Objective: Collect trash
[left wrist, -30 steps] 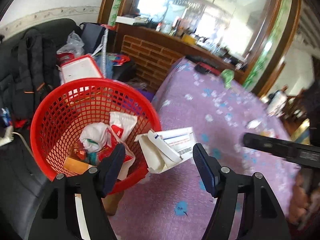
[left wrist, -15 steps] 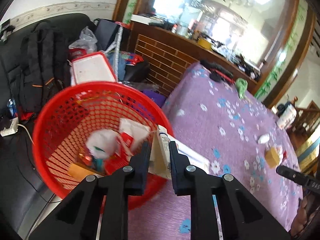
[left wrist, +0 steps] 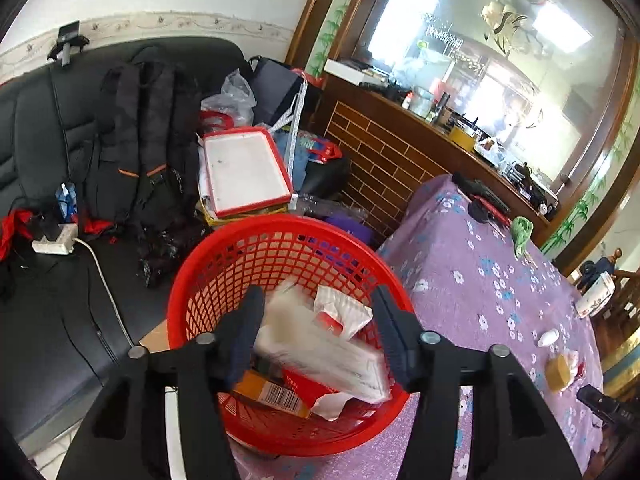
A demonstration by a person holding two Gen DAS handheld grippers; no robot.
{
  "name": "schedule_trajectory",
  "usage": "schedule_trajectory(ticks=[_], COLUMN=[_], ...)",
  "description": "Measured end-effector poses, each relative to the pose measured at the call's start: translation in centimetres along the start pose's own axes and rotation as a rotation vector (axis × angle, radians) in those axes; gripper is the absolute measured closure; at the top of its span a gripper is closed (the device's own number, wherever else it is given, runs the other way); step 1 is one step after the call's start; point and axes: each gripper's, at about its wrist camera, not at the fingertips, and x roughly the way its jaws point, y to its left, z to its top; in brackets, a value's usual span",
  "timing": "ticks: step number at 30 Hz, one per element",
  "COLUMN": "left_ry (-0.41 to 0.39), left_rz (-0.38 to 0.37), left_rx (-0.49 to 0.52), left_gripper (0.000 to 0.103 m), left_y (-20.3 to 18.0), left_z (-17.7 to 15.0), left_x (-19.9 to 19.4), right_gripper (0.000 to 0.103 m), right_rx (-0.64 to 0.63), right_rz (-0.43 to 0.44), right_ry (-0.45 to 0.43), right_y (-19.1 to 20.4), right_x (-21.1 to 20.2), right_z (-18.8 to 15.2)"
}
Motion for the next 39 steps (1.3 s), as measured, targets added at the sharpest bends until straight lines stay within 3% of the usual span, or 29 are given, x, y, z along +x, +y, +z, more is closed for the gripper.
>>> schedule_trajectory(ticks=[5, 11, 17, 22, 27, 30, 34, 39], left_ry=[-0.006, 0.015, 0.086, 0.163, 0.255, 0.304, 0.338, 0.318], left_rz=[-0.027, -0.093, -0.191, -0.275, -0.333, -0.342, -0.3, -0.257], left_rx=[0.061, 0.228, 0.433, 0.581, 0.684, 0.73, 0.816, 0.878], left_gripper=[0.048, 0.043, 0.04, 0.025, 0.019, 0.018, 0.019, 0.015], left_y=[-2.3, -9.1, -18.6, -26.7, -34.7, -38.2, -42.5, -45.4], left_z=[0.0, -1.7, -5.0, -8.5, -12.6, -14.5, -17.0, -18.7], left_x=[-0.7, -0.7, 0.4, 1.6, 3.9, 5.7, 8.6, 10.8], right_gripper=[0.068, 0.062, 0.059, 0.057, 0.055, 0.054, 0.053, 0.05], right_rx=[0.031, 0.086, 0.152, 0.231, 0.304, 0.323, 0.343, 0.35], right_rz=[-0.03, -0.096, -0.175, -0.216, -0.213, -0.218, -0.225, -0.232], right_ry=[-0.047, -0.111, -0.144, -0.168, -0.192, -0.195, -0.185, -0.179], right_y=[-1.7, -5.2, -9.5, -13.7, -17.2, -18.5, -20.3, -21.6], right_x=[-2.0, -4.9, -6.9, -8.4, -10.2, -10.8, -11.3, -11.8], right_z=[0.5, 0.8, 0.7, 0.5, -0.3, -0.8, -1.0, -0.8])
